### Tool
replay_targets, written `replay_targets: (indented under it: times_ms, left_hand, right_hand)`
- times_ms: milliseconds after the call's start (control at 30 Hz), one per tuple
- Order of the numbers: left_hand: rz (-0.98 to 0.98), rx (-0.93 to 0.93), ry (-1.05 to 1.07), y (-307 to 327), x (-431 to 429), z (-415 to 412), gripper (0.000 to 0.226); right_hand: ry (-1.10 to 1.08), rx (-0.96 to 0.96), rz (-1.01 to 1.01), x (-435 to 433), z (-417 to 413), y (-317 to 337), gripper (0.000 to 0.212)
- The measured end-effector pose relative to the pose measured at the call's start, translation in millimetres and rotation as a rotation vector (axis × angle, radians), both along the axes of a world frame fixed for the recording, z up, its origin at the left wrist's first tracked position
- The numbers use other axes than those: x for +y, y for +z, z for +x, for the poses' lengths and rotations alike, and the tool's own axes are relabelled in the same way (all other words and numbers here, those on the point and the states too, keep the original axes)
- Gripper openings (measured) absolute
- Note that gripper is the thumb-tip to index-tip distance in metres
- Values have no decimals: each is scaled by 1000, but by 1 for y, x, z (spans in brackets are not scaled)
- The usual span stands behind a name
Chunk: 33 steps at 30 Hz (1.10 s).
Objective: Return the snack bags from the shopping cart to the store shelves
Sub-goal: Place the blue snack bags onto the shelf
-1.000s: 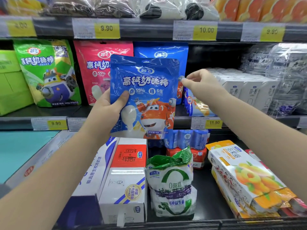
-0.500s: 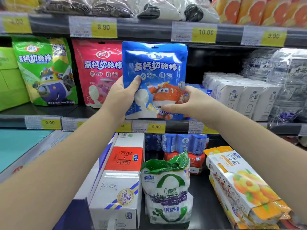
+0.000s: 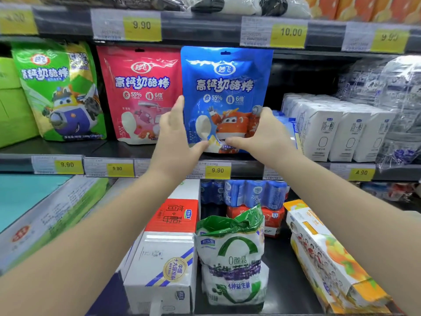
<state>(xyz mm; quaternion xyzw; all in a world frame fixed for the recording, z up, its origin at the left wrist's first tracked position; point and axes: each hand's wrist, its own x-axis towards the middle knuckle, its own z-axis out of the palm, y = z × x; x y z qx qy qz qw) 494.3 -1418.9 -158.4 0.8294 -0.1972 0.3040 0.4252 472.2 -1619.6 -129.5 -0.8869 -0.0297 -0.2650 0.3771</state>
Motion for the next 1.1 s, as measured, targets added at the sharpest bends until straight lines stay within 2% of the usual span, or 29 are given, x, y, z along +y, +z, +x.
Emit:
replay_targets:
  times_ms: [100, 167, 267, 367, 567, 800, 933, 1100]
  left_hand:
    - [161, -74, 44, 1, -7, -8, 92]
    - [230, -68, 66, 3, -11, -9, 87]
    - [284, -33, 81, 5, -18, -11, 80]
    - [291, -12, 97, 4, -23, -11, 76]
    - [317, -24, 91, 8, -34, 5, 74]
    - [351, -26, 122, 14, -43, 21, 77]
    - [263, 29, 49, 13, -42, 20, 66]
    - [223, -42, 114, 8, -37, 18, 60]
  right_hand:
    - [-74, -166, -60, 6, 0, -8, 112]
    - [-179, -271, -275, 8, -5, -12, 124]
    - [-288, -407, -591, 6, -12, -12, 112]
    - [-272, -383, -698, 2, -9, -17, 96]
    - [-312, -306, -697, 3, 3, -12, 92]
    - [-170, -215, -532, 3, 16, -5, 86]
    - [-125, -233, -402, 3, 19, -3, 74]
    - [-121, -160, -473, 2, 22, 0, 54]
